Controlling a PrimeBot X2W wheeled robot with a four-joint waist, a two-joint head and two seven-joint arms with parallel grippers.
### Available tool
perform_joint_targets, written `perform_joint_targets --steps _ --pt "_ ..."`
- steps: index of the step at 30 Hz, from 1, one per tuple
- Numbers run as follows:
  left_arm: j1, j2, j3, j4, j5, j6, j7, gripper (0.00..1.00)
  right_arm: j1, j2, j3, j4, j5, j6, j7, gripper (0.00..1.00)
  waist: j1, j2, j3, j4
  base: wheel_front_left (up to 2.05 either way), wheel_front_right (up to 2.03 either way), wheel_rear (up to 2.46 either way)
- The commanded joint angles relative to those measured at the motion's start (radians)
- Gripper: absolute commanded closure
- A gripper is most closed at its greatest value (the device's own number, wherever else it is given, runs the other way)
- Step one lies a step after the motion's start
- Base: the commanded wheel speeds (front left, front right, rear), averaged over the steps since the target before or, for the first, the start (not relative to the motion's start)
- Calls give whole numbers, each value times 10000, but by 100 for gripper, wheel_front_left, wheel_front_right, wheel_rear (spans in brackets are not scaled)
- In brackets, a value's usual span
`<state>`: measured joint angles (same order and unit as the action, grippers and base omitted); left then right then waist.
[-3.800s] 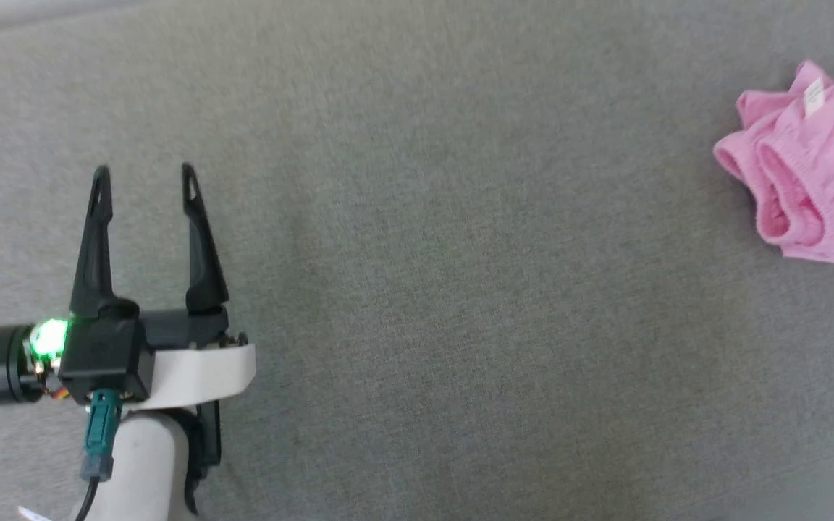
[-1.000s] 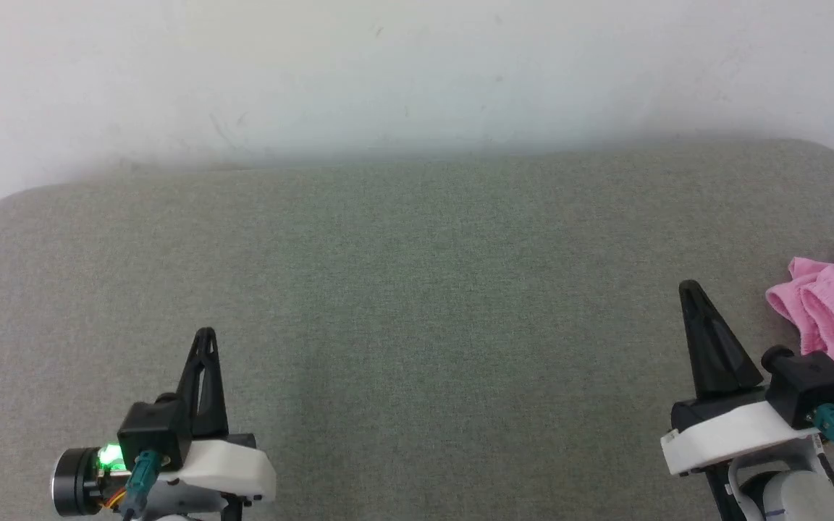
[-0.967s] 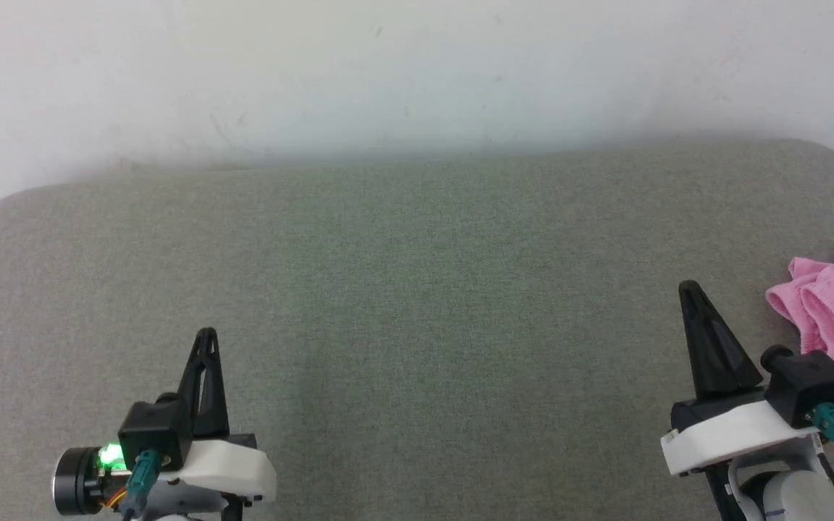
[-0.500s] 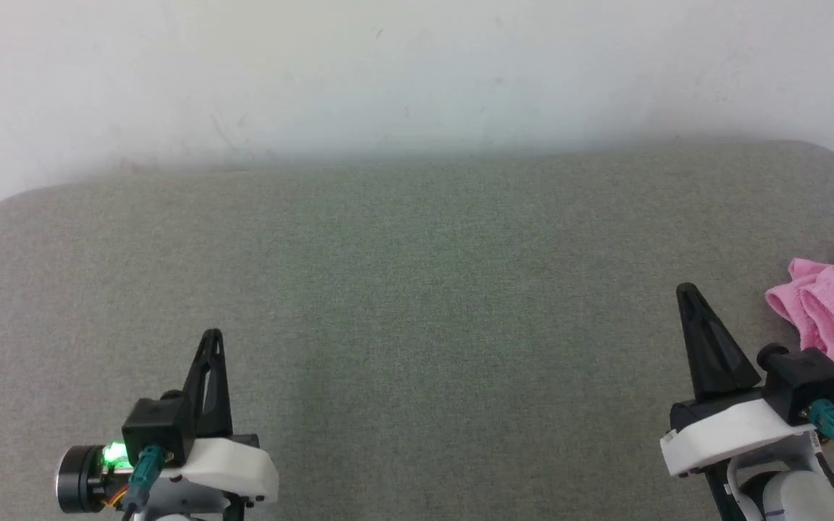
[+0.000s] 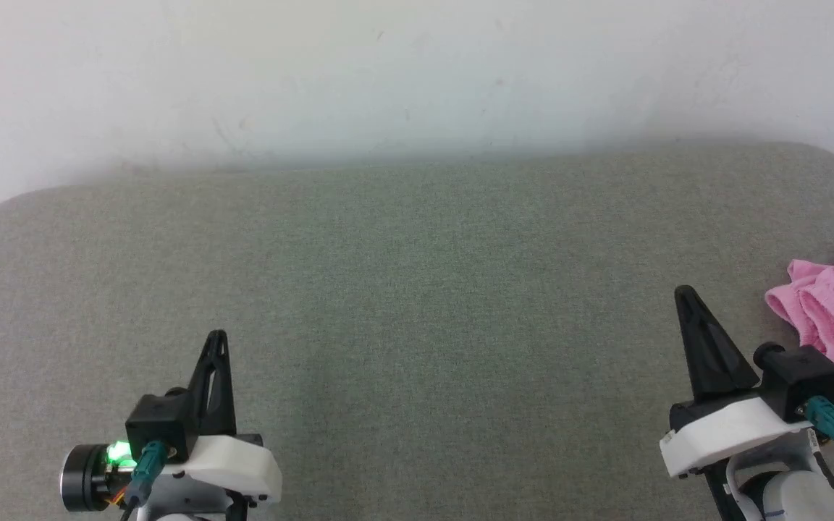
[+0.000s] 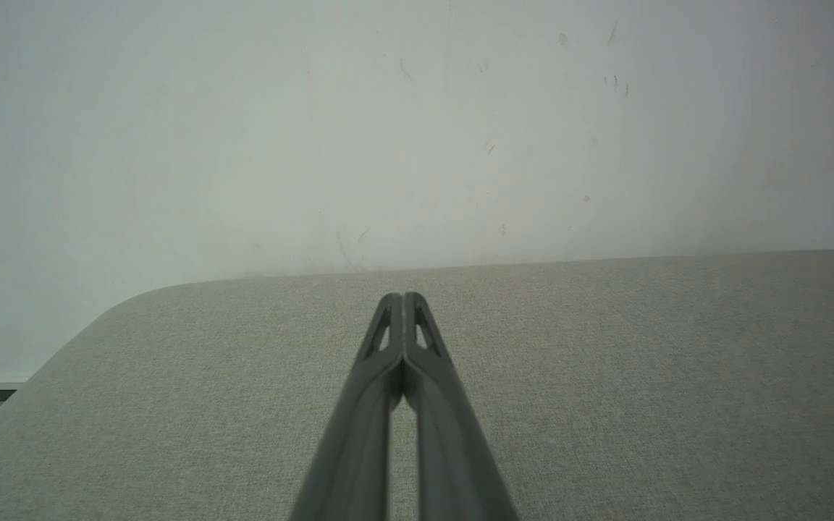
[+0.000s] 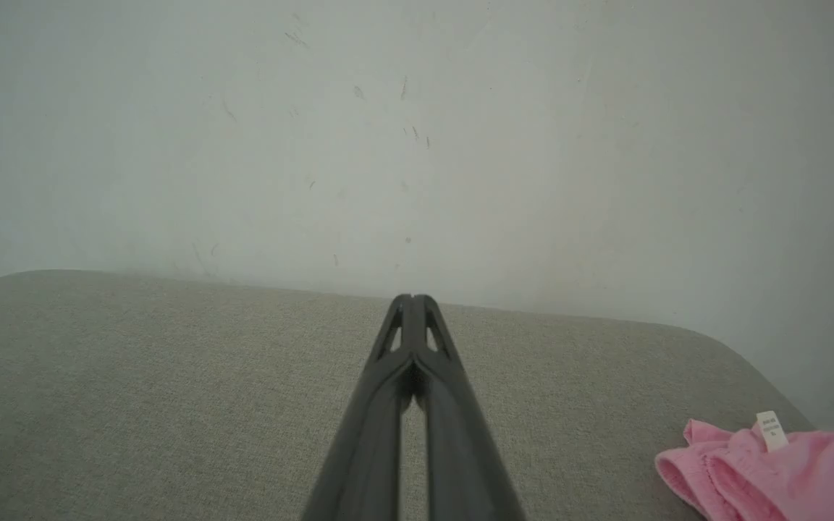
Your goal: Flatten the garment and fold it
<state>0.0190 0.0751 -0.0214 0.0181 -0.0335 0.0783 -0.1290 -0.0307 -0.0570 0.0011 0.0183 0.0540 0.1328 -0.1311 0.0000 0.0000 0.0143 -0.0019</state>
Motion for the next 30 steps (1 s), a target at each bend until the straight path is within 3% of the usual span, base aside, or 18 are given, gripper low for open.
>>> perform_joint_targets --steps 1,30 --pt "-86 -19 65 -36 121 -101 57 100 149 32 -5 -51 -124 -10 76 100 0 0 -2 1 0 0 0" --pt "-136 -129 137 -106 224 -428 648 100 225 50 -8 -115 -323 -15 668 100 0 0 -70 10 0 0 0"
